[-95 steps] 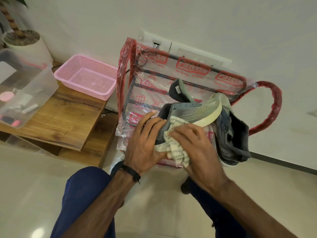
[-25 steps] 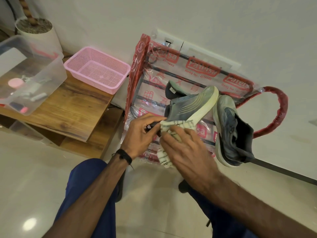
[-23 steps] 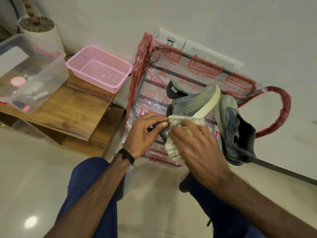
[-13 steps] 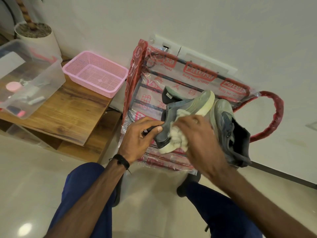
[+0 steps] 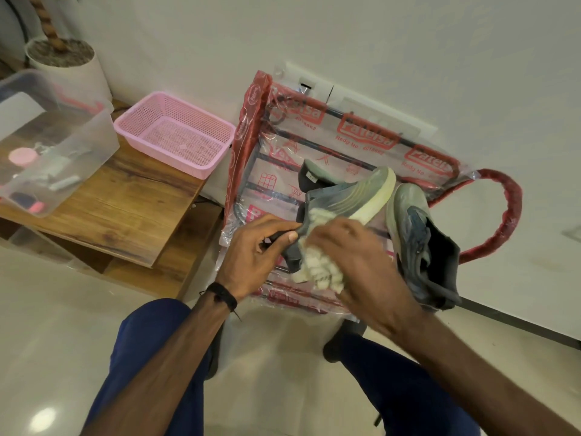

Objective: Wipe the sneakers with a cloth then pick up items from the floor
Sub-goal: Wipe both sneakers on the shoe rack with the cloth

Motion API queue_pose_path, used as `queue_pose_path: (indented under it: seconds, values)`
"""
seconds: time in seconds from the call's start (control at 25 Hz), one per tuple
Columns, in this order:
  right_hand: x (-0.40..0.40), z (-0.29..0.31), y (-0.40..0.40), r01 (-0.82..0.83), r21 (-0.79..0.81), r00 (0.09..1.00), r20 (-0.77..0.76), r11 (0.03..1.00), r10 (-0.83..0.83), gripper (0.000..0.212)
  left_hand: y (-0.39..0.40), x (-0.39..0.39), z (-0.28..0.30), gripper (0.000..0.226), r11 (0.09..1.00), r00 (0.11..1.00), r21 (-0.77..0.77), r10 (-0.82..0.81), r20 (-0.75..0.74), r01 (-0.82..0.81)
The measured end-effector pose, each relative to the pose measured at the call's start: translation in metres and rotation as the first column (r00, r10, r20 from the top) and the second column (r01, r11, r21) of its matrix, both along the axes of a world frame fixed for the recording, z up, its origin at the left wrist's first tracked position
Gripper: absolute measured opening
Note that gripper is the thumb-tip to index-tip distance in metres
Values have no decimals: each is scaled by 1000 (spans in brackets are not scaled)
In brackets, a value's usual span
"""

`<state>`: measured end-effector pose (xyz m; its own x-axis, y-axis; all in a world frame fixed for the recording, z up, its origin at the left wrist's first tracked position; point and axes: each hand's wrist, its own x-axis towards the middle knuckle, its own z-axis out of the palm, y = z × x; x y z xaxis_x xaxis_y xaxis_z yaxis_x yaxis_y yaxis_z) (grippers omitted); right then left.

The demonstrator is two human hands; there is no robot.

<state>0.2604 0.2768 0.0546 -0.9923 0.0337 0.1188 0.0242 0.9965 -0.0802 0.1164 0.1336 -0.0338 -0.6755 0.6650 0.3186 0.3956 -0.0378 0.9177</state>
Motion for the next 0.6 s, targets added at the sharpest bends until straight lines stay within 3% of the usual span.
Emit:
queue_pose_path:
  seconds: [0.08,0.16,0.28,0.48,0.6]
  values:
    - [7,0,0,-130,58,991,46,990,127,53,-2,0,0,22,1000,1000,-13,-5,-20,4]
    - [-2,5,30,-27,98,999,23,995,25,56,0,1,1,22,1000,1000,-19,-5,-12,4]
    - [-26,14,68,177,127,984,-45,976,-173,41,6,4,1,23,1000,1000,6,-9,-7,9]
    - [-11,3,34,-8,22,1000,21,1000,7,50,0,1,3,21,1000,999,4,21,-50,-21]
    - [-3,7,58,86,92,996,-41,992,-82,52,2,3,6,22,1000,998,22,9,-58,-8]
